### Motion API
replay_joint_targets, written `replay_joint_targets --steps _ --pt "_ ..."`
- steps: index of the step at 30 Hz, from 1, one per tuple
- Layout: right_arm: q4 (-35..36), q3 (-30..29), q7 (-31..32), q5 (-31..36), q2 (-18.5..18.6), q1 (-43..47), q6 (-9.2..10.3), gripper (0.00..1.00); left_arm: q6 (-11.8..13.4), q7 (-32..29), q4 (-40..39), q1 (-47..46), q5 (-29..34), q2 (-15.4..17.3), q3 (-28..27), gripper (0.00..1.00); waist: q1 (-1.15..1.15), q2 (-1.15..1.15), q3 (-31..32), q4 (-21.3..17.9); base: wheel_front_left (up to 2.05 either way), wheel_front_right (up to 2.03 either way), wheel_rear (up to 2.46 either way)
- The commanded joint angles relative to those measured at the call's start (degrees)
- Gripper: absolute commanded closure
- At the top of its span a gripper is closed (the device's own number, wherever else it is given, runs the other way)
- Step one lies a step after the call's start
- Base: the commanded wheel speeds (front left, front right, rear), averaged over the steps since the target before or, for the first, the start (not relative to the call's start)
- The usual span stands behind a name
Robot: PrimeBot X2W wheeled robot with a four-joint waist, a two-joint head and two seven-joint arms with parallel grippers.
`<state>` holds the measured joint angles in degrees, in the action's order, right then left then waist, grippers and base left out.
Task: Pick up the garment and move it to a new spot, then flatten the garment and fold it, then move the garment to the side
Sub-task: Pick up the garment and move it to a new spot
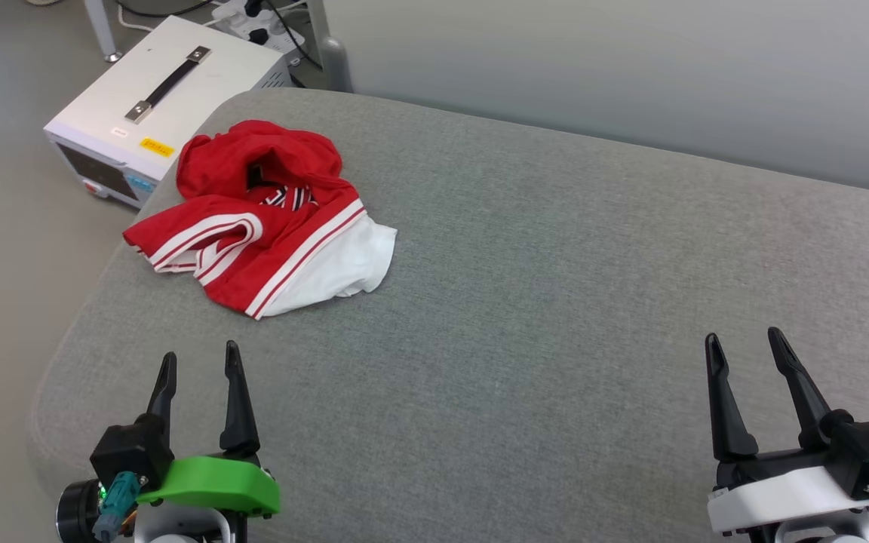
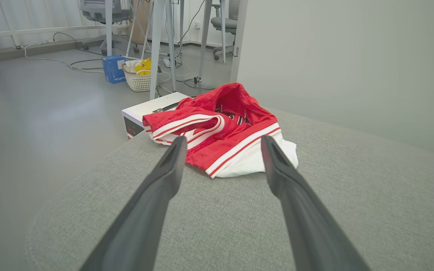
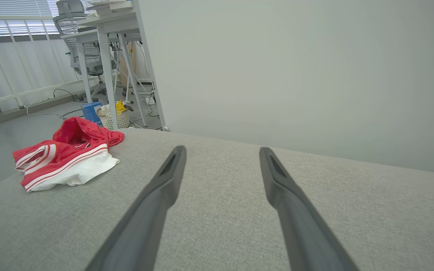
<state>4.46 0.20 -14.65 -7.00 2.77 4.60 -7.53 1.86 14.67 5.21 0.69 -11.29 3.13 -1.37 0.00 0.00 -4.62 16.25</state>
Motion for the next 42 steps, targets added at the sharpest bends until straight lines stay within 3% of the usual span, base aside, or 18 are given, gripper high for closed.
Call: replay_joint_targets --steps 1,9,17,27,35,42 --pt "0.21 0.08 -0.35 0.6 0.1 -0.72 0.04 0.0 0.42 0.33 0.13 -1.23 -0.46 -0.25 -0.35 0.0 0.0 0.0 -1.04 3.25 0.0 0.0 0.0" --pt "0.09 0.41 -0.35 0.76 0.1 -1.12 0.04 0.0 0.43 0.33 0.25 -1.09 -1.22 -0.25 -0.98 0.0 0.0 0.0 -1.45 6.81 0.0 0.0 0.0" --pt "-0.05 0.82 -0.35 0.72 0.1 -1.35 0.04 0.0 -0.13 0.33 0.83 -1.44 -1.8 -0.25 -2.17 0.0 0.0 0.0 -1.58 7.12 0.0 0.0 0.0" --pt "0.61 1.07 -0.35 2.59 0.1 -2.38 0.04 0.0 -7.42 0.33 4.77 -11.86 -2.0 0.91 -9.56 0.0 0.0 0.0 -4.62 5.28 0.0 0.0 0.0" --pt "3.12 0.94 -0.35 5.4 0.11 -6.53 0.04 0.0 -9.28 0.33 12.3 -28.14 -7.55 8.05 -11.73 0.0 0.0 0.0 -11.76 1.26 0.0 0.0 0.0" --pt "5.72 1.28 -0.35 6.12 0.94 -8.96 0.04 0.0 -9.33 -1.14 18.26 -39.14 -13.58 22.26 -0.79 0.0 0.0 0.0 -16.71 -1.4 0.0 0.0 0.0"
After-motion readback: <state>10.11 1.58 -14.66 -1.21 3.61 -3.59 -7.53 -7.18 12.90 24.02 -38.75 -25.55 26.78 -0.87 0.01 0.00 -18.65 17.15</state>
